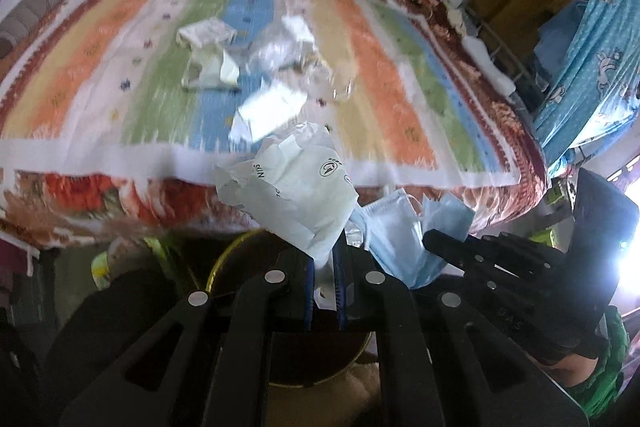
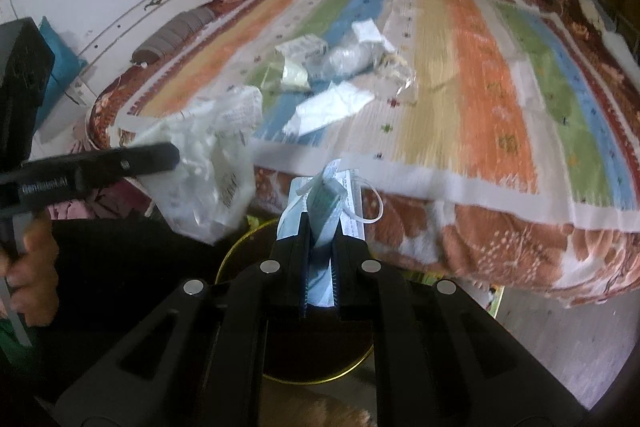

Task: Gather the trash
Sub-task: 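Open both tools over the bin to drop the bag and mask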

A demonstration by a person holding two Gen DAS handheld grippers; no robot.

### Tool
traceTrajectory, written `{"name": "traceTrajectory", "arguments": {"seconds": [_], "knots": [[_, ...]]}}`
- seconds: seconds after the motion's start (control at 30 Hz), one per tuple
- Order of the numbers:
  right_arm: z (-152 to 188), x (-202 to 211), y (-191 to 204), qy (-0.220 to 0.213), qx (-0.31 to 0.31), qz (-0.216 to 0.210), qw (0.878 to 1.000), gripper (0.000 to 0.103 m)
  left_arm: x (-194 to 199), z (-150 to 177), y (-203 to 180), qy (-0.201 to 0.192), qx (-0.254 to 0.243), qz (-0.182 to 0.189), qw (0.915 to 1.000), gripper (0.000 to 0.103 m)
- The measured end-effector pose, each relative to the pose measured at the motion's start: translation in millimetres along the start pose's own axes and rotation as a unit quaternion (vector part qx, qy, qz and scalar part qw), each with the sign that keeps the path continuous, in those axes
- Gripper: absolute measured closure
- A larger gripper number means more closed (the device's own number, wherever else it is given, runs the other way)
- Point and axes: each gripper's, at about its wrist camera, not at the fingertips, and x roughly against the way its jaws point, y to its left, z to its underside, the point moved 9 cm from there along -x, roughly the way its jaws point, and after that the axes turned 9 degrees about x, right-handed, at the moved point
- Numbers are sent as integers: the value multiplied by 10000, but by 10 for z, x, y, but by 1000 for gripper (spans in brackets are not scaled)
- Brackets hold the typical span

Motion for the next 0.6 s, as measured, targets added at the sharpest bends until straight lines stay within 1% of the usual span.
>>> {"name": "traceTrajectory", "arguments": {"seconds": [0.2,0.27,0.43,0.6], "knots": [[102,-161,69,270,-23,-70,9996,94,-146,141,7,273,119,-57,9995,96],[157,-226,70,395,-31,-31,9992,94,-232,207,51,405,194,-129,9989,95],[366,-446,48,844,-223,-63,9962,94,-500,391,236,862,555,-313,9942,95],[511,-623,47,1183,-369,-82,9923,94,-636,465,338,1076,701,-492,9905,95]]}}
